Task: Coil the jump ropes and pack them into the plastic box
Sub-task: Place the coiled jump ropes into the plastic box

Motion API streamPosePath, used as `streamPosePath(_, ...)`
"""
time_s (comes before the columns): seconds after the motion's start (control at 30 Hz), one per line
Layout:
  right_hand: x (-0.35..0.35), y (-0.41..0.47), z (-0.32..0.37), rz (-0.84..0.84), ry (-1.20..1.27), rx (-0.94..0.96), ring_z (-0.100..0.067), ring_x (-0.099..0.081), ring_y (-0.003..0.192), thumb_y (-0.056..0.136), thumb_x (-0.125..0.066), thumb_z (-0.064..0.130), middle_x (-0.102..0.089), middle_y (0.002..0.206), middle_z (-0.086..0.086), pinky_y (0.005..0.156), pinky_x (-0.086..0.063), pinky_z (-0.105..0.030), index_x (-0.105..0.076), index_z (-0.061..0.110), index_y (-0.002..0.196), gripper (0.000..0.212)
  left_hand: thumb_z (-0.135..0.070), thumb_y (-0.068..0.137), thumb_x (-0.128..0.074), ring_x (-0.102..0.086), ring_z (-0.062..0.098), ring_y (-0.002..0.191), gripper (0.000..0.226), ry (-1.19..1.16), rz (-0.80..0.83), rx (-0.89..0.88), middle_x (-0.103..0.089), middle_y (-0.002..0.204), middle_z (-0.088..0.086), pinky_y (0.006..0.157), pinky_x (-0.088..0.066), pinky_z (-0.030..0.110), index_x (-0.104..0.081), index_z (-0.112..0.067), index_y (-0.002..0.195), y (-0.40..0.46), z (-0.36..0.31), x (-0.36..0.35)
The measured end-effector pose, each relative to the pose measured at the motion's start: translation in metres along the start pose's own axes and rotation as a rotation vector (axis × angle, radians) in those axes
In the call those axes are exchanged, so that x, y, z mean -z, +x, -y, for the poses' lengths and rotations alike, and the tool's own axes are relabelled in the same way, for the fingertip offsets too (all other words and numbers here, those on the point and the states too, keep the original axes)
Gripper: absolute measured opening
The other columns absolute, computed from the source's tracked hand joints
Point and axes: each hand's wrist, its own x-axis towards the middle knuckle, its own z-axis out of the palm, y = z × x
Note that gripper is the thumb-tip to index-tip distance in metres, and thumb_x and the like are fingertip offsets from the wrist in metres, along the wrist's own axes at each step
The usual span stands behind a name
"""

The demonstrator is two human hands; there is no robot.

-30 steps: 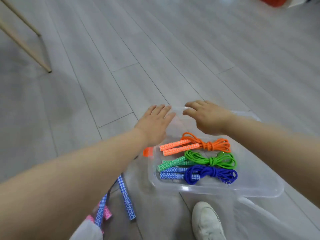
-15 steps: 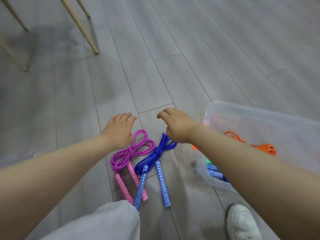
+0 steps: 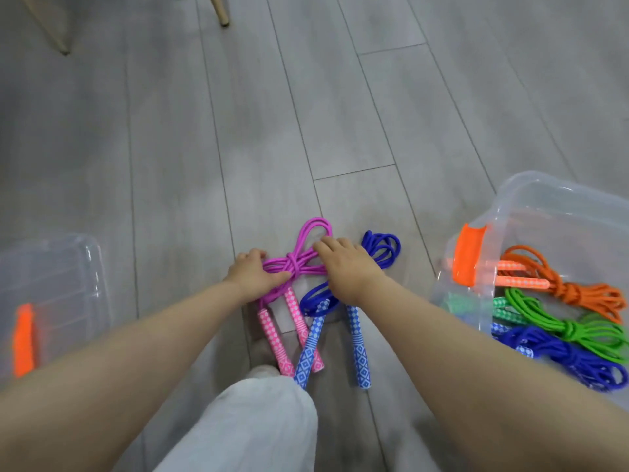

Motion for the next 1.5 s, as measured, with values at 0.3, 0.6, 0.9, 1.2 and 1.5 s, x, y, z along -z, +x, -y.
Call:
streamPosePath(0.3, -0.024, 0.014, 0.005, -0.004, -0.095, 0.166, -0.025, -0.017, 0.146, 0.095, -0.043, 0.013, -0.004, 0.163, 0.001, 0.116, -0.020, -0.041, -0.005, 0.022, 0.155, 0.071, -0.065, 0.066, -0.072, -0.038, 0.029, 0.124, 0.089, 0.145, -0.143, -0.009, -0.040, 0.131, 0.008, 0.098, -0.043, 0.042, -0.039, -0.018, 0.133, 0.000, -0.007, -0.032)
streamPosePath(0.6, -0.019, 0.035, 0.015, -0.011, -0.212, 0.130, -0.032, -0.028, 0.137, 0.092, -0.052, 0.030, -0.029, 0.151, -0.007, 0.116, -0.020, -0.047, -0.016, 0.022, 0.152, 0.070, -0.037, 0.074, -0.073, -0.040, 0.029, 0.119, 0.070, 0.139, -0.142, -0.051, -0.043, 0.128, 0.008, 0.089, -0.046, 0.040, -0.038, -0.016, 0.130, -0.001, -0.014, -0.038)
streamPosePath(0.9, -0.022, 0.042, 0.017, -0.013, -0.317, 0.096, -0.032, -0.037, 0.131, 0.092, -0.048, 0.027, -0.046, 0.136, -0.012, 0.118, -0.013, -0.048, -0.038, 0.010, 0.131, 0.044, -0.027, 0.074, -0.068, -0.059, 0.026, 0.090, 0.032, -0.021, -0.066, -0.217, -0.058, 0.100, 0.000, 0.070, -0.052, 0.041, -0.051, -0.023, 0.101, -0.008, -0.023, -0.037)
streamPosePath(1.2, 0.013, 0.042, 0.000, -0.185, -0.212, 0.217, -0.030, -0.061, 0.096, 0.096, -0.043, 0.024, -0.065, 0.103, -0.008, 0.087, -0.037, -0.038, -0.051, 0.013, 0.111, 0.020, -0.011, 0.076, -0.073, -0.057, 0.014, 0.093, 0.059, -0.567, -0.133, -0.194, -0.050, 0.113, -0.002, 0.075, -0.049, 0.027, -0.041, -0.021, 0.125, -0.017, -0.025, -0.016)
streamPosePath(1.5, 0.097, -0.001, -0.030, -0.336, -0.340, 0.289, -0.030, -0.061, 0.095, 0.095, -0.044, 0.028, -0.063, 0.103, -0.008, 0.078, -0.034, -0.037, -0.050, 0.014, 0.113, 0.024, 0.008, 0.084, -0.063, -0.069, 0.026, 0.077, 0.040, -0.839, 0.304, -0.286, -0.062, 0.084, 0.012, 0.061, -0.053, 0.025, -0.054, -0.015, 0.115, -0.042, -0.060, 0.027)
